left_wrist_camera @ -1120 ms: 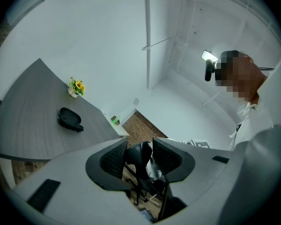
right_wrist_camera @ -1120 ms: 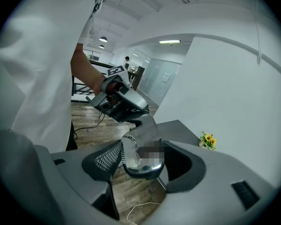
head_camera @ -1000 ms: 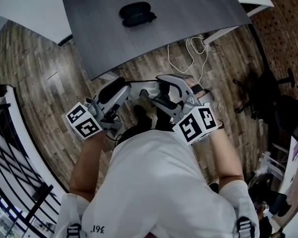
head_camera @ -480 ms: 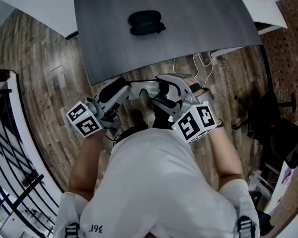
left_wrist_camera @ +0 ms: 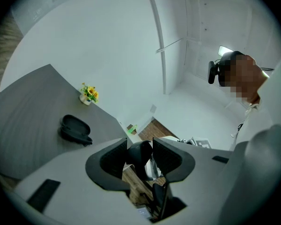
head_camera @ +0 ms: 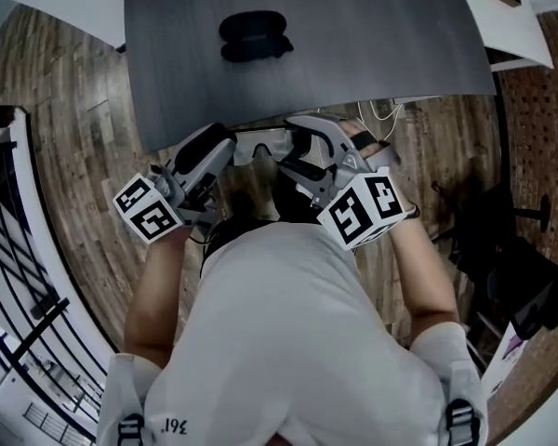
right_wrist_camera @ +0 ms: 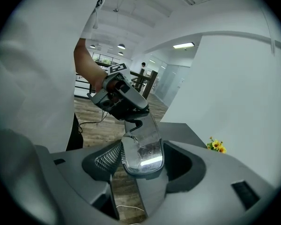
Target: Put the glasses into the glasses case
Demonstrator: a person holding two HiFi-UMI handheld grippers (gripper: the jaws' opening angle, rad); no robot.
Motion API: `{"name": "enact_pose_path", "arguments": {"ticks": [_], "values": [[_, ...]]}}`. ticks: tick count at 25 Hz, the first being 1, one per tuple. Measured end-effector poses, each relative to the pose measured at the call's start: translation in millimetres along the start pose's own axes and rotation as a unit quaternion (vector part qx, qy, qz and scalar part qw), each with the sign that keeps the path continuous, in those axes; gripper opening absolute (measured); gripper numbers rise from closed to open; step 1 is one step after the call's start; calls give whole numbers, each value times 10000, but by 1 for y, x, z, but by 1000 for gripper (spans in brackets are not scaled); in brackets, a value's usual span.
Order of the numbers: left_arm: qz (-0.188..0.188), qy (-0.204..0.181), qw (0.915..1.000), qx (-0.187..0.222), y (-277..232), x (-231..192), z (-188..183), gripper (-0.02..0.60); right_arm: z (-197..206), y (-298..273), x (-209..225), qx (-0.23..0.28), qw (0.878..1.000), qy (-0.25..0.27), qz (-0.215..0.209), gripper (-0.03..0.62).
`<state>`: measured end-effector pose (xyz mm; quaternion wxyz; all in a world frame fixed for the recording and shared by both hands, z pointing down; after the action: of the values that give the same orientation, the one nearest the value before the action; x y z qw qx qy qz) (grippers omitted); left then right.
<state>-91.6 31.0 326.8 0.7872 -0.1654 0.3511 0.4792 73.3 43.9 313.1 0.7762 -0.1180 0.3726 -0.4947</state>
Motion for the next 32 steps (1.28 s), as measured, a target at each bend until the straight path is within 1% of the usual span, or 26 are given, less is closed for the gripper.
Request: {"name": "enact_pose_path", "arguments": {"ticks": [7, 14, 25, 32], "values": [[-284, -14, 9996, 83, -26, -4, 8, 166, 27, 2, 18, 182, 9996, 14, -237, 287], [-396, 47, 9991, 136, -37, -12, 1, 166, 36, -3, 31, 262, 9991, -100, -306, 287], [-177, 124, 9997, -86, -32, -46, -31, 166, 23, -37, 49, 48, 9996, -241, -118, 287], [-20, 204, 9995, -238, -19, -74, -52, 166, 10, -68, 55, -142, 9994, -305, -19, 287]]}}
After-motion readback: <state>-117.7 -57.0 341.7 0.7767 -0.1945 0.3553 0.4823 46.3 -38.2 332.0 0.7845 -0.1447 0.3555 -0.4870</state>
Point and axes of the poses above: the fingertips, and each gripper's own axes: y backward along the fingers, x to its right, z out of its underside, the point moved 6 cm from there along y, backward along the fingers, and after that the axes turned 8 degrees about z, right-handed, at the moved point
